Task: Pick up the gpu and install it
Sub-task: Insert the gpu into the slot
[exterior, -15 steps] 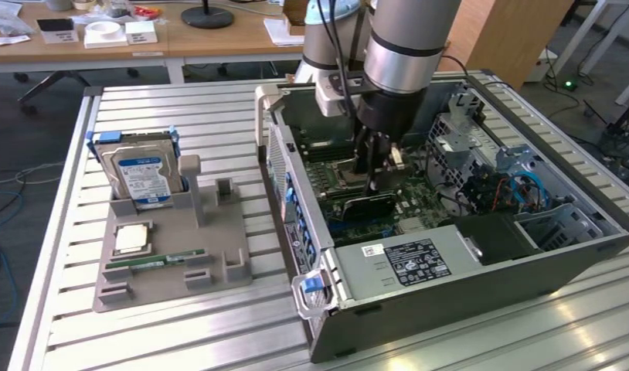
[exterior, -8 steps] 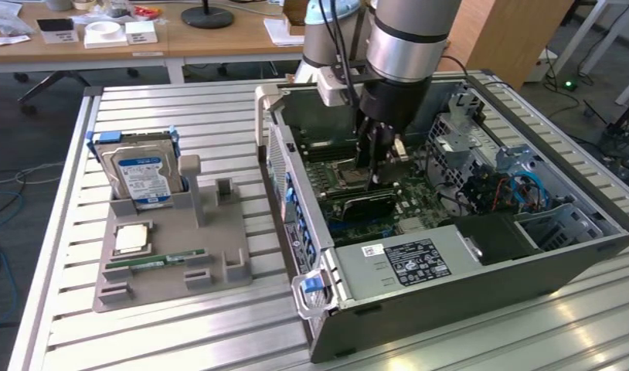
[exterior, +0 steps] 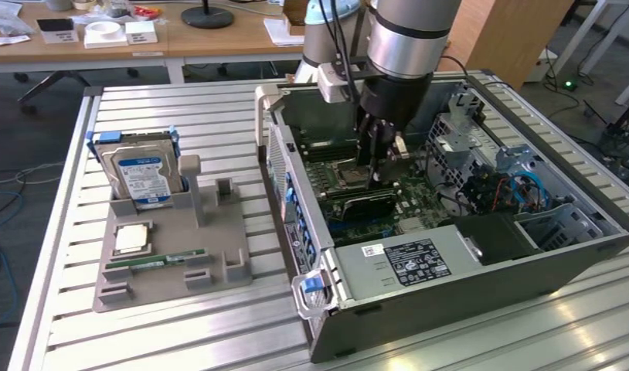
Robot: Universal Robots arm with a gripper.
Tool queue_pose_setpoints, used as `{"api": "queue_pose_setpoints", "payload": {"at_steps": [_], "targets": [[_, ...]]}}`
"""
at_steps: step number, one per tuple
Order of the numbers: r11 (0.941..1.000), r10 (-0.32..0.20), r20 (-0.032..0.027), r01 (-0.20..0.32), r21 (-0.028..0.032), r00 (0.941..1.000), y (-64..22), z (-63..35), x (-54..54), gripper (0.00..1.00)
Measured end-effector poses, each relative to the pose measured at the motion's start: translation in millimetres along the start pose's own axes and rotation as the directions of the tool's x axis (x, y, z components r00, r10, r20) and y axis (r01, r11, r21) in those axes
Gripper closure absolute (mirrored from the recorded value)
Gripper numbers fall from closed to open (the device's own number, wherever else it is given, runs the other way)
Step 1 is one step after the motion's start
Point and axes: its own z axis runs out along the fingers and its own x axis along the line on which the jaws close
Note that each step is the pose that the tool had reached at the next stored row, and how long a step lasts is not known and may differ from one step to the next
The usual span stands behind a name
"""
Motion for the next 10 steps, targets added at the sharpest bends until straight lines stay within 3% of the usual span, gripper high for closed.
{"api": "queue_pose_setpoints", "payload": {"at_steps": [10], "targets": [[1.0,0.0,0.0003,0.0,0.0001,1.0,-5.2,0.4,-6.3,0.49]]}}
